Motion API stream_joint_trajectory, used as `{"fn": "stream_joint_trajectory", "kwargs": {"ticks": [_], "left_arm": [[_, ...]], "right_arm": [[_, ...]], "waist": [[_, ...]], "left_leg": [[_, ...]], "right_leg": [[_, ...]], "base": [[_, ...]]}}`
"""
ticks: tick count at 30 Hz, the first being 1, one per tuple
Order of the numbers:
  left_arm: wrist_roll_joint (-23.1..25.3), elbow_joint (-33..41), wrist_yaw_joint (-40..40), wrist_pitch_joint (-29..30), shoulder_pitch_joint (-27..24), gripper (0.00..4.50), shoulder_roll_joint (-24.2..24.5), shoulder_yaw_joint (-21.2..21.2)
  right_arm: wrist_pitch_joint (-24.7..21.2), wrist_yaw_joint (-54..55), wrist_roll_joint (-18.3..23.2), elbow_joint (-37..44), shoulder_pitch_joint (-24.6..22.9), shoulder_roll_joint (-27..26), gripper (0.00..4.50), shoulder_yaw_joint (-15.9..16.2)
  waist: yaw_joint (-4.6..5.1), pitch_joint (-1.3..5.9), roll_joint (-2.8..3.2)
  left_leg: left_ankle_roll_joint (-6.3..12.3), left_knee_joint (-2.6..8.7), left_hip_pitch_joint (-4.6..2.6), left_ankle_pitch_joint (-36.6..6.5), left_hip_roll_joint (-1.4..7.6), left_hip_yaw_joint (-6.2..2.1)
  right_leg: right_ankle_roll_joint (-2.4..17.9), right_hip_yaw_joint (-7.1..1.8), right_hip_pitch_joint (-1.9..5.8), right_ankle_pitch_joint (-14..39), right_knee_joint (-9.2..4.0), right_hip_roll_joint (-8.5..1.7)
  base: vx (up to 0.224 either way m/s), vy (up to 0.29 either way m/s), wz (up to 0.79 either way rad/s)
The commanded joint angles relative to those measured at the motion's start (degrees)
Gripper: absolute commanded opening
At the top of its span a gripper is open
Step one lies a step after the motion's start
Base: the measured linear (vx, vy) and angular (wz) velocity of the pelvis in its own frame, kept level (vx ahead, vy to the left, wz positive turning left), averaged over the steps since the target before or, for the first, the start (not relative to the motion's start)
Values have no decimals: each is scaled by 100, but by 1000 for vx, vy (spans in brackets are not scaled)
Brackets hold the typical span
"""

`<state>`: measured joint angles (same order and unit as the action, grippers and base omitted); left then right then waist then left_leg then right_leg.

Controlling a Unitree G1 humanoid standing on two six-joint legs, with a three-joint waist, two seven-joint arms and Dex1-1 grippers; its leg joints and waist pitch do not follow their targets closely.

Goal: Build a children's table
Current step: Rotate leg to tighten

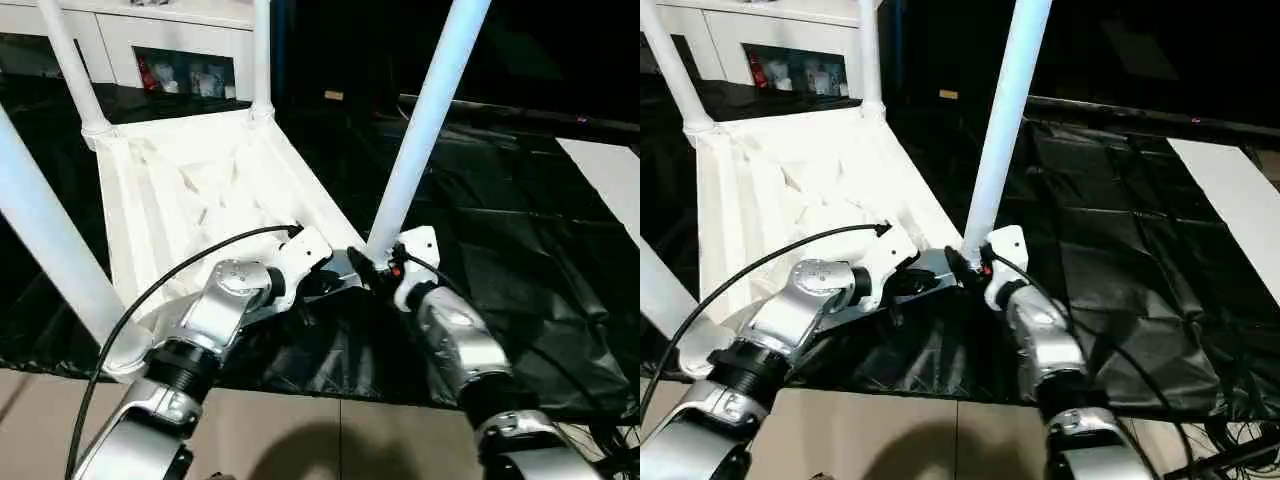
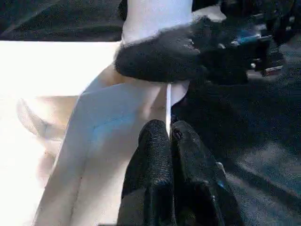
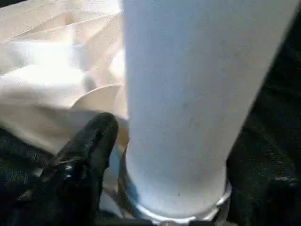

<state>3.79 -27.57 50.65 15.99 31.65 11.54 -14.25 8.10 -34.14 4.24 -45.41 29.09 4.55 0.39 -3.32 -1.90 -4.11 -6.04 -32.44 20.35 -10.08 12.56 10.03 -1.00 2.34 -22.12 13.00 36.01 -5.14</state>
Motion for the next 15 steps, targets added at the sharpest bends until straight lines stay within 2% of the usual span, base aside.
{"fn": "stream_joint_trajectory", "kwargs": {"ticks": [1,2,3,4,5,6,7,9,10,11,15], "left_arm": [[-351,83,531,-88,-156,0,-40,-208],[-361,125,645,-120,-180,0,44,-202],[-362,152,734,-146,-197,0,124,-194],[-379,181,885,-183,-214,0,242,-174],[-393,205,992,-195,-222,0,312,-162],[-399,213,1023,-197,-224,0,332,-160],[-416,247,1128,-195,-230,0,407,-155],[-470,373,1364,-154,-259,0,543,-162],[-506,450,1472,-144,-280,0,615,-179],[-532,495,1540,-143,-293,0,662,-190],[-641,632,2011,-215,-368,0,973,-295]], "right_arm": [[81,-744,52,123,132,78,395,329],[98,-1006,69,154,129,181,395,372],[97,-1305,103,216,112,280,395,426],[13,-1822,193,343,75,432,395,510],[-54,-2150,249,424,50,529,395,563],[-71,-2242,263,447,42,559,395,581],[-148,-2603,310,533,13,678,395,659],[-336,-3102,359,618,2,865,395,744],[-391,-3278,369,609,18,937,395,776],[-415,-3378,373,592,34,978,371,795],[-550,-3905,368,544,78,1167,358,947]], "waist": [[-10,272,16],[-15,282,19],[-9,302,8],[-24,312,17],[-19,338,-3],[-23,343,-5],[-18,316,3],[-16,307,-27],[-30,306,-10],[-26,296,-4],[-24,282,5]], "left_leg": [[335,328,33,-969,42,43],[382,316,26,-865,46,47],[518,284,55,-596,33,50],[659,254,37,-390,38,63],[788,214,62,-95,18,67],[861,203,68,17,13,68],[946,204,62,20,20,75],[959,205,57,-152,31,79],[937,207,49,-237,46,74],[899,219,33,-318,59,76],[711,244,9,-550,79,76]], "right_leg": [[1228,-182,218,258,-437,-184],[1286,-179,221,56,-417,-182],[1383,-169,255,-411,-360,-160],[1471,-164,248,-812,-333,-147],[1567,-171,281,-1324,-268,-133],[1605,-170,284,-1537,-253,-132],[1675,-159,258,-1609,-257,-134],[1711,-156,274,-1348,-275,-145],[1726,-156,273,-1155,-281,-165],[1731,-157,253,-990,-293,-166],[1727,-157,229,-586,-316,-173]], "base": [[0,0,0],[0,0,0],[0,0,0],[0,0,0],[0,0,0],[0,0,0],[0,0,0],[0,0,0],[0,0,0],[0,0,0],[0,0,0]]}}
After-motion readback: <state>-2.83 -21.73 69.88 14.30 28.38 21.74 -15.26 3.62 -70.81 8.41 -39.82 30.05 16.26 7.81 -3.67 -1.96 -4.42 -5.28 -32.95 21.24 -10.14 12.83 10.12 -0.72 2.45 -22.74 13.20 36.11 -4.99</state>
